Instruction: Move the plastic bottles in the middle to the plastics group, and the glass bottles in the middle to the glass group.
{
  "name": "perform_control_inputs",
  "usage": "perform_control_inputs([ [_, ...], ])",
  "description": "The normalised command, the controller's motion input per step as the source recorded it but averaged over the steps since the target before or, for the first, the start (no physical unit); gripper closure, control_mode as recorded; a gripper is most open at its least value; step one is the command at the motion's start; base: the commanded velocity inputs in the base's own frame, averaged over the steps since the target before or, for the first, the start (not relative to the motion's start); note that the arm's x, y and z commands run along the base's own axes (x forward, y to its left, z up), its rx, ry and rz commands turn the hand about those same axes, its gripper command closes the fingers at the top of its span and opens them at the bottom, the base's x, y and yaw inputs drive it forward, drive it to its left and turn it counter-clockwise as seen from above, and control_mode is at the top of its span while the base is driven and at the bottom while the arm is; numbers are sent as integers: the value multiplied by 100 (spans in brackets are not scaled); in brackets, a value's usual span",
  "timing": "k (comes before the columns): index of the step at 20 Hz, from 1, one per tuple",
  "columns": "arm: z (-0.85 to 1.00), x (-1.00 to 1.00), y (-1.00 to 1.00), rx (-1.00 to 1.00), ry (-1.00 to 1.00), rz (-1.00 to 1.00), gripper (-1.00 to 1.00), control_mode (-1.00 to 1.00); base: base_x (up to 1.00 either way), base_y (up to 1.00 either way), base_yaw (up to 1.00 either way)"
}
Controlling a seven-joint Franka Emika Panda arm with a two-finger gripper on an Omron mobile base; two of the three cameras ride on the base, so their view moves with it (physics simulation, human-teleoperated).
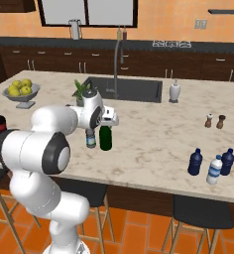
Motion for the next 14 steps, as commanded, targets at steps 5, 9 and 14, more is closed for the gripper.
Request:
perform_control_inputs([
  [5, -8, 15, 0, 2, 4, 0, -100, -100, 0, 0, 0],
  [9, -10, 18, 0, 2, 6, 0, -100, -100, 0, 0, 0],
  [14, -8, 14, -2, 2, 5, 0, -100, -100, 0, 0, 0],
])
